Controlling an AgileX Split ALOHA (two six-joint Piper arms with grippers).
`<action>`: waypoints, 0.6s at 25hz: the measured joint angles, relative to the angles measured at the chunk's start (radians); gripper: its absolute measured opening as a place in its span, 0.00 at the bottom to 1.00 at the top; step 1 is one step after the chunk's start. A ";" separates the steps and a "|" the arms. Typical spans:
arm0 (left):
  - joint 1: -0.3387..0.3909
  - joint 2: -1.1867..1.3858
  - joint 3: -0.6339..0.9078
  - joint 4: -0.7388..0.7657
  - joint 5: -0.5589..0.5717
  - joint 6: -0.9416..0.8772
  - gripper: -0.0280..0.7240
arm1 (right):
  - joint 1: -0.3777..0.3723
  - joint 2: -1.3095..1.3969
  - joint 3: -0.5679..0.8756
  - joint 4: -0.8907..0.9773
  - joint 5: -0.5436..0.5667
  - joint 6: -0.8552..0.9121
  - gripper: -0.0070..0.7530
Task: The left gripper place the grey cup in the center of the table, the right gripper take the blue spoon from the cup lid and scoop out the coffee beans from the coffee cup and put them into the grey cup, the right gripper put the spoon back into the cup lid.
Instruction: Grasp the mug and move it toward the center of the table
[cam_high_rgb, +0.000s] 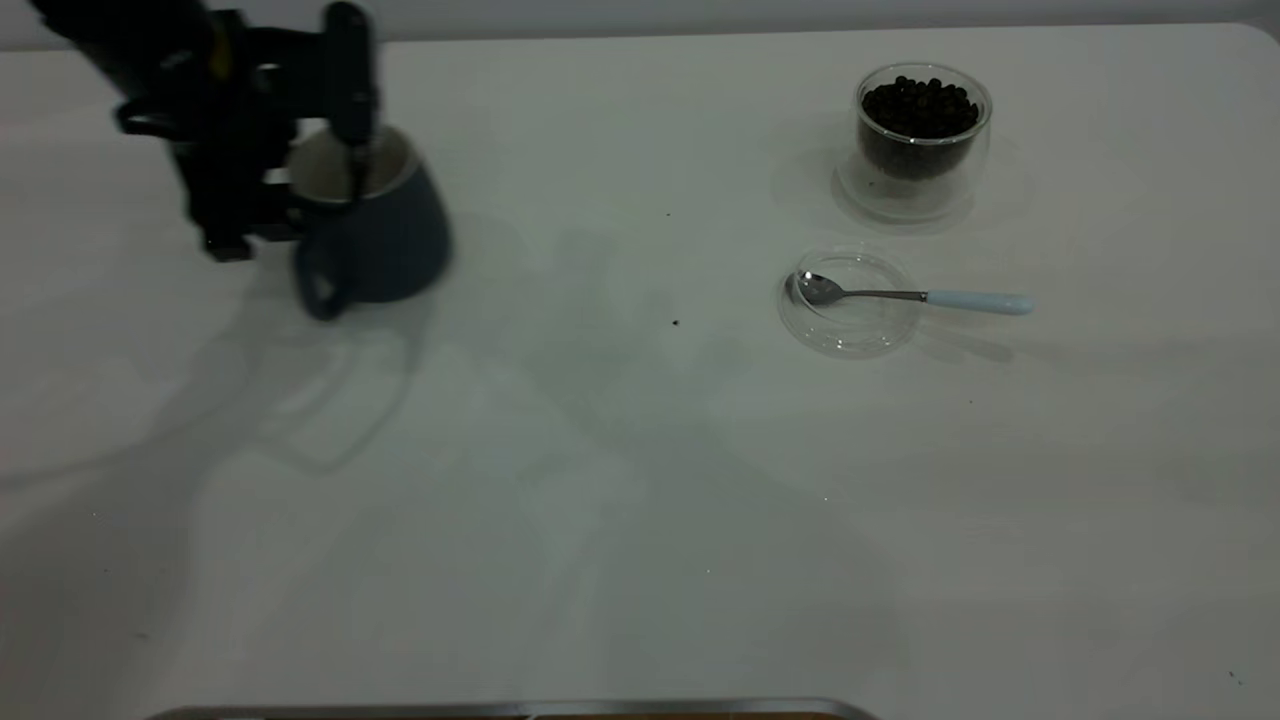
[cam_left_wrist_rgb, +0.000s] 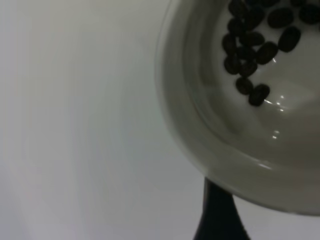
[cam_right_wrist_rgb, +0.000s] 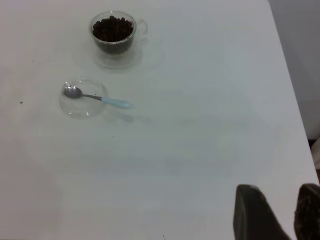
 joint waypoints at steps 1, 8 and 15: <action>-0.016 0.000 0.000 0.000 -0.011 -0.007 0.79 | 0.000 0.000 0.000 0.000 0.000 0.000 0.32; -0.142 0.000 0.000 0.000 -0.134 -0.106 0.79 | 0.000 0.000 0.000 0.000 0.000 0.000 0.32; -0.207 -0.040 0.000 0.000 -0.109 -0.187 0.79 | 0.000 0.000 0.000 0.000 0.000 0.000 0.32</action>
